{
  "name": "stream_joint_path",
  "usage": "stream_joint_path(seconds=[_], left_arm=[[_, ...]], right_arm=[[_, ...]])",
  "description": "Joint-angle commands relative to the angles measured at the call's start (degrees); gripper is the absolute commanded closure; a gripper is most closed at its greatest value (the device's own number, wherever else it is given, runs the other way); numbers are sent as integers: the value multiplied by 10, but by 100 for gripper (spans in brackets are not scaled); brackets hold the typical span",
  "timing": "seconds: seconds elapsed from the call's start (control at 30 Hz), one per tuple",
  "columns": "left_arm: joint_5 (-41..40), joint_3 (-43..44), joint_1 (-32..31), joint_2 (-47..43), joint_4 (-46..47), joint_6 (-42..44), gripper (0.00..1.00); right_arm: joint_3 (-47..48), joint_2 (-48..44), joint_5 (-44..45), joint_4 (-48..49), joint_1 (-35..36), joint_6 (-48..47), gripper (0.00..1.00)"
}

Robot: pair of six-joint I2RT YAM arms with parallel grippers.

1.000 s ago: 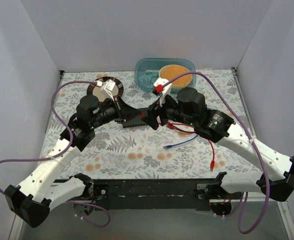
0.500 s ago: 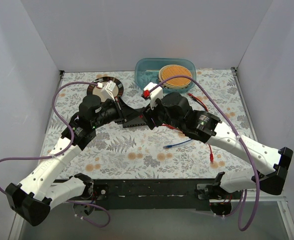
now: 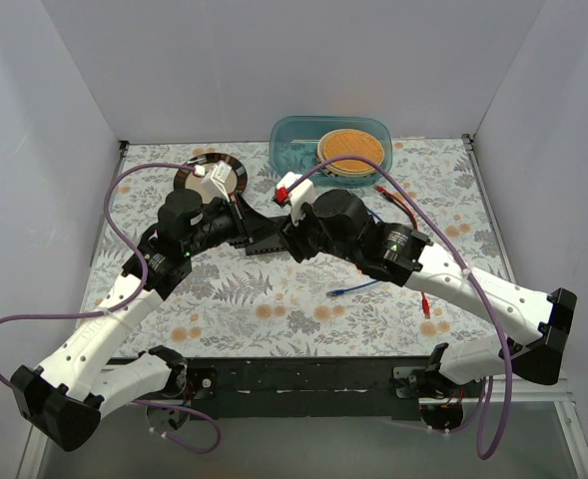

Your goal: Insert the plug into the switch port

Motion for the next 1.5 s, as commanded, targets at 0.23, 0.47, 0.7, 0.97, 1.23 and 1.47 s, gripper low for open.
stream_joint_path(seconds=[0.23, 0.47, 0.7, 0.97, 1.23, 1.47], left_arm=[[-9, 23, -2, -15, -2, -4, 100], [-10, 24, -2, -13, -4, 0, 100], [-7, 26, -2, -12, -5, 1, 100], [-79, 3, -2, -20, -17, 26, 2], [-259, 14, -1, 77, -59, 102, 2], [-332, 68, 9, 215, -28, 124, 2]], right_arm=[[11, 4, 3, 18, 10, -5, 62], [3, -5, 10, 22, 10, -4, 68], [1, 3, 10, 22, 10, -3, 99], [-26, -1, 65, 25, 3, 27, 99], [-127, -11, 3, 68, -112, 114, 99], [-194, 29, -55, 148, -195, 153, 99]])
